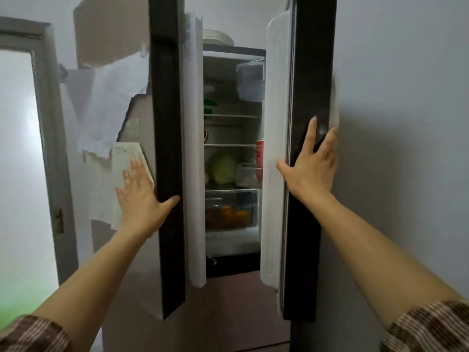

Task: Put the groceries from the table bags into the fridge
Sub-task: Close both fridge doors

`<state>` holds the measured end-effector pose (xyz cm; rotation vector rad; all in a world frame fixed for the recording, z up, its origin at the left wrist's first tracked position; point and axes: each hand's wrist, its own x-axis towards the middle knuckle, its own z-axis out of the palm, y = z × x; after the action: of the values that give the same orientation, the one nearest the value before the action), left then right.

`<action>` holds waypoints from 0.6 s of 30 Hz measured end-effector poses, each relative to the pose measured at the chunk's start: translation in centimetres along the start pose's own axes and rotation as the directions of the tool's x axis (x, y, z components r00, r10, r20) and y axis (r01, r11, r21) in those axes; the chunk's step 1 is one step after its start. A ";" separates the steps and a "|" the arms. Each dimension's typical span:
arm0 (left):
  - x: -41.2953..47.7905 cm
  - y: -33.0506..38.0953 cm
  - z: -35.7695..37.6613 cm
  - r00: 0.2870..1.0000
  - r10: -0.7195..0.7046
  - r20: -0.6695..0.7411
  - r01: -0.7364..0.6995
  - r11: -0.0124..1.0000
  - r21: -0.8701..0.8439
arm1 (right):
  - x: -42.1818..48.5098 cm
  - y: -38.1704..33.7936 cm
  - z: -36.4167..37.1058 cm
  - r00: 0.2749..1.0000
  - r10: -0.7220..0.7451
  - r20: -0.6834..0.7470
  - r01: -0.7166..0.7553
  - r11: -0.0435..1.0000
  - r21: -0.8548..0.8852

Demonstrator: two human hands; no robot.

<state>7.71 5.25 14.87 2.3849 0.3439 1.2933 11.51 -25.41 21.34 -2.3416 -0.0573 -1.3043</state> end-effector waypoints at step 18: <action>4.1 -0.8 11.4 0.867 0.264 0.422 -0.417 0.849 0.326 | -2.2 -3.3 6.5 0.904 -0.421 0.077 0.427 0.899 -0.093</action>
<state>19.48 4.98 12.00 3.0959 0.0693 0.9429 14.67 -19.36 17.84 -2.5507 -0.5585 -1.4688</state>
